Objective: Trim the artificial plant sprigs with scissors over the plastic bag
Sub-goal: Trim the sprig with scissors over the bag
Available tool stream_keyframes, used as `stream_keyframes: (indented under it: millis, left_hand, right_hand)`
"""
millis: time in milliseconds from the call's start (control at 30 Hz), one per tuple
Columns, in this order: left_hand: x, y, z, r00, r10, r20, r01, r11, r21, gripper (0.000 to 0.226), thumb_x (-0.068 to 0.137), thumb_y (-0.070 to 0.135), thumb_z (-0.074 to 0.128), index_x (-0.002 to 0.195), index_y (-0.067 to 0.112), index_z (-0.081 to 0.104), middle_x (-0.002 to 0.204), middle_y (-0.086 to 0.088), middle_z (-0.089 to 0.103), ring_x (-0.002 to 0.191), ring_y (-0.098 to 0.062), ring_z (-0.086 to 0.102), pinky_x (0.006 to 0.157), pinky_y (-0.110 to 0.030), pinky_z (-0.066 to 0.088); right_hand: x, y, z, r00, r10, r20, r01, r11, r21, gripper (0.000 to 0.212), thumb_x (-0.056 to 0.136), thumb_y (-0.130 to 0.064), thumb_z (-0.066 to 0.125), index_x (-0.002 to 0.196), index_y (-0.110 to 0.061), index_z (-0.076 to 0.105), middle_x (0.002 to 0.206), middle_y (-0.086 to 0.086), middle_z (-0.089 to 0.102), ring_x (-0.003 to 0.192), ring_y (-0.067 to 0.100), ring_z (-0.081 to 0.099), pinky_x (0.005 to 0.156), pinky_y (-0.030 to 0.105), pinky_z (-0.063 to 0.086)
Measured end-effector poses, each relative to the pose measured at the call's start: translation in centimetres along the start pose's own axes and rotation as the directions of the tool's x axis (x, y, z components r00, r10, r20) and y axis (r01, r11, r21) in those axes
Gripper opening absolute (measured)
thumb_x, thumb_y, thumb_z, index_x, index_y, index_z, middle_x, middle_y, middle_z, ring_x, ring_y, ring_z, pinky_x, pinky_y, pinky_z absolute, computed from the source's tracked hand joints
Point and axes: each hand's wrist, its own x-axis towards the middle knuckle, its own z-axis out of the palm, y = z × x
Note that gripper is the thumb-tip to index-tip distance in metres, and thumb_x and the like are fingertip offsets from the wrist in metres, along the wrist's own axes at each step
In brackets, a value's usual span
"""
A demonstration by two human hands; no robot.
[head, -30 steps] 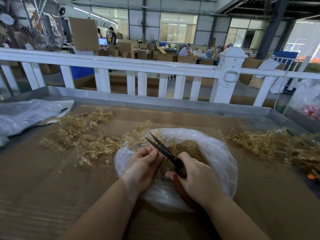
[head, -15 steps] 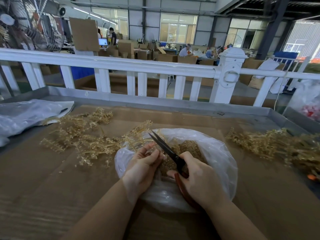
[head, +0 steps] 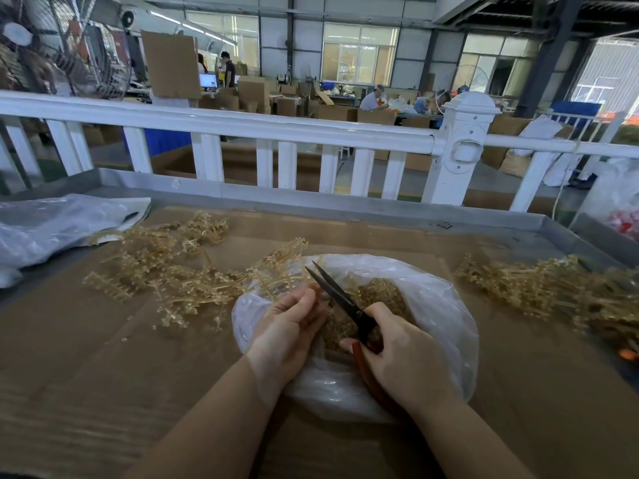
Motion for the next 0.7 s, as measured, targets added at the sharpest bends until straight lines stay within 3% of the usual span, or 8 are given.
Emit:
stream_keyframes:
  millis: [200, 367, 533, 700]
  left_hand:
    - [-0.21, 0.03, 0.55, 0.999, -0.006, -0.053, 0.004, 0.999, -0.051, 0.014, 0.089, -0.004, 0.052, 0.08, 0.002, 0.061, 0.07, -0.007, 0.07, 0.059, -0.011, 0.066, 0.075, -0.027, 0.055]
    - [-0.31, 0.07, 0.41, 0.999, -0.014, -0.04, 0.012, 0.998, -0.066, 0.012, 0.091, -0.003, 0.051, 0.1, 0.0, 0.058, 0.094, -0.014, 0.062, 0.076, -0.016, 0.062, 0.077, -0.024, 0.054]
    - [-0.21, -0.06, 0.34, 1.0, 0.004, -0.029, -0.005, 1.0, -0.024, 0.011, 0.093, -0.002, 0.048, 0.099, 0.001, 0.058, 0.094, -0.014, 0.062, 0.082, -0.017, 0.061, 0.08, -0.024, 0.052]
    - [-0.11, -0.19, 0.34, 0.999, 0.026, -0.037, -0.027, 0.999, -0.026, 0.024, 0.093, -0.004, 0.048, 0.115, -0.001, 0.055, 0.1, -0.016, 0.062, 0.085, -0.018, 0.061, 0.082, -0.025, 0.051]
  right_hand:
    - [-0.15, -0.08, -0.36, 0.999, -0.033, -0.029, 0.034, 0.999, 0.04, 0.037, 0.078, -0.057, 0.065, 0.1, -0.028, 0.057, 0.083, -0.013, 0.063, 0.074, 0.004, 0.059, 0.062, 0.008, 0.041]
    - [-0.24, 0.05, -0.31, 0.998, -0.058, 0.0, 0.058, 0.998, 0.006, 0.044, 0.078, -0.061, 0.058, 0.107, -0.029, 0.056, 0.09, -0.01, 0.064, 0.08, 0.006, 0.059, 0.068, 0.017, 0.047]
    - [-0.09, 0.07, -0.28, 0.998, -0.062, 0.015, 0.062, 0.998, -0.013, 0.043, 0.08, -0.063, 0.056, 0.108, -0.029, 0.055, 0.09, -0.011, 0.063, 0.081, 0.006, 0.059, 0.07, 0.017, 0.047]
    - [-0.08, -0.03, -0.25, 0.998, -0.059, 0.02, 0.06, 0.997, -0.049, 0.044, 0.082, -0.063, 0.054, 0.111, -0.03, 0.053, 0.092, -0.01, 0.062, 0.084, 0.009, 0.059, 0.073, 0.023, 0.05]
